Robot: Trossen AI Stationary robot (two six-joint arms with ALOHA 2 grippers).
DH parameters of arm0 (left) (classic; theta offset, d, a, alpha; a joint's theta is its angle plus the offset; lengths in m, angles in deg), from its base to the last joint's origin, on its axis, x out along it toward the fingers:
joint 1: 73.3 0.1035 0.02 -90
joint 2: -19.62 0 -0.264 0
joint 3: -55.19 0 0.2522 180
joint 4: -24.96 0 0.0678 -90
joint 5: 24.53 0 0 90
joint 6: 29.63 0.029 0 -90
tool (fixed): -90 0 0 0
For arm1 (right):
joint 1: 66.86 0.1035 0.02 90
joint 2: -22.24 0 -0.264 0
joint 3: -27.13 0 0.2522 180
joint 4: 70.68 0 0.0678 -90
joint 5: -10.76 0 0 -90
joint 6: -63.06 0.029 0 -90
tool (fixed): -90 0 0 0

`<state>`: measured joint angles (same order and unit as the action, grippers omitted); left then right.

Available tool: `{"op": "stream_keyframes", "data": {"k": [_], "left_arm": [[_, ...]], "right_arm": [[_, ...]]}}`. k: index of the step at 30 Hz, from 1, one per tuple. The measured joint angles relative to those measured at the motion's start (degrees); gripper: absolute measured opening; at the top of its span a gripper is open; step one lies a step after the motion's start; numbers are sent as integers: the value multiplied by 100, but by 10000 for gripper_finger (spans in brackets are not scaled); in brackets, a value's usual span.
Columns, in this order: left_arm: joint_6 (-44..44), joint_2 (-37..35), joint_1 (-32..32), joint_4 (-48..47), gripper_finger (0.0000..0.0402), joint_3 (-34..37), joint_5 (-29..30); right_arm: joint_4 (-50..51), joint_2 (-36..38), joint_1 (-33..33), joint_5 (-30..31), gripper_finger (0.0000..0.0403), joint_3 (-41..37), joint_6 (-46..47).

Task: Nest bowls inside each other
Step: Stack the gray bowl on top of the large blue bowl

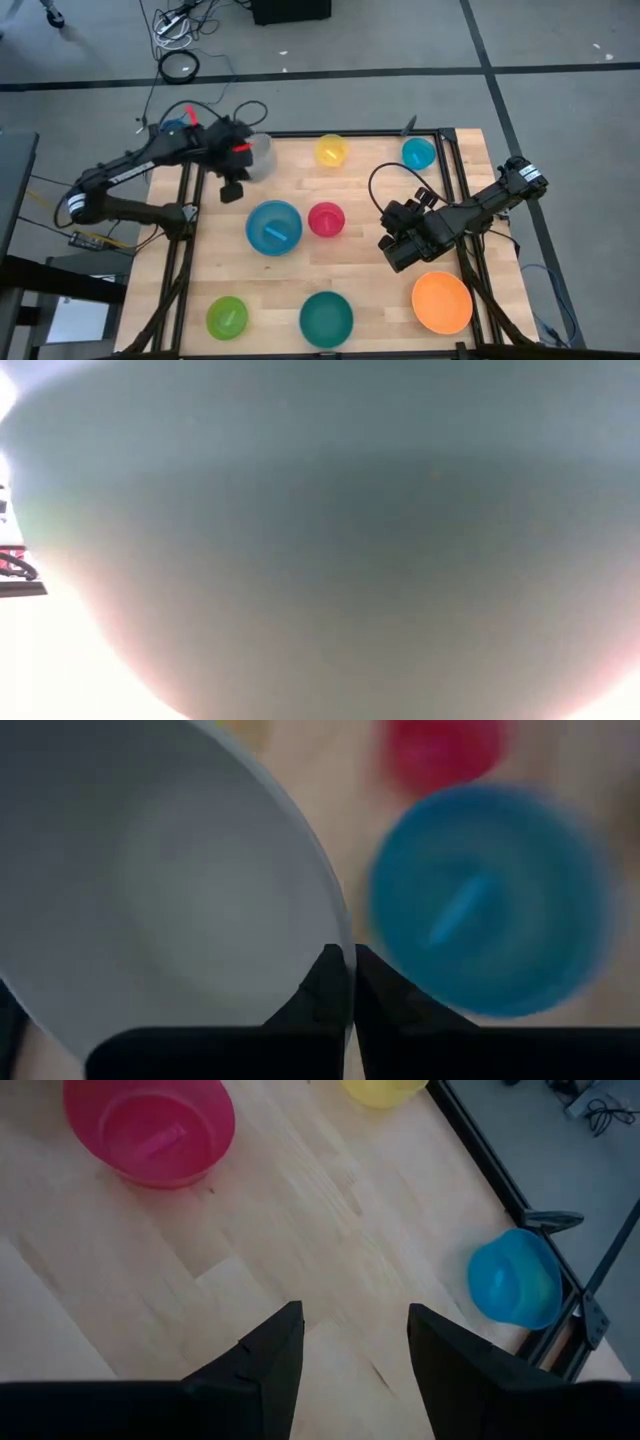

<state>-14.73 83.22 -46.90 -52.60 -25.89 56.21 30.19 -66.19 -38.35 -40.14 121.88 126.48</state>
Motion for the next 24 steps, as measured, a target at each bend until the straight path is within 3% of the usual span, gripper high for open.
{"op": "stream_keyframes", "data": {"k": [6,11,17,24], "left_arm": [[-1049,29,-1633,647,11,-137,67],[-1888,246,-2668,925,11,-141,681],[-2674,737,-3429,924,11,-141,1072],[-2891,1457,-3746,911,11,-140,1148]], "right_arm": [[2,0,0,2,167,0,-2],[3,0,7,0,167,0,-4],[13,0,107,0,167,0,0],[36,0,309,-2,167,0,261]]}}
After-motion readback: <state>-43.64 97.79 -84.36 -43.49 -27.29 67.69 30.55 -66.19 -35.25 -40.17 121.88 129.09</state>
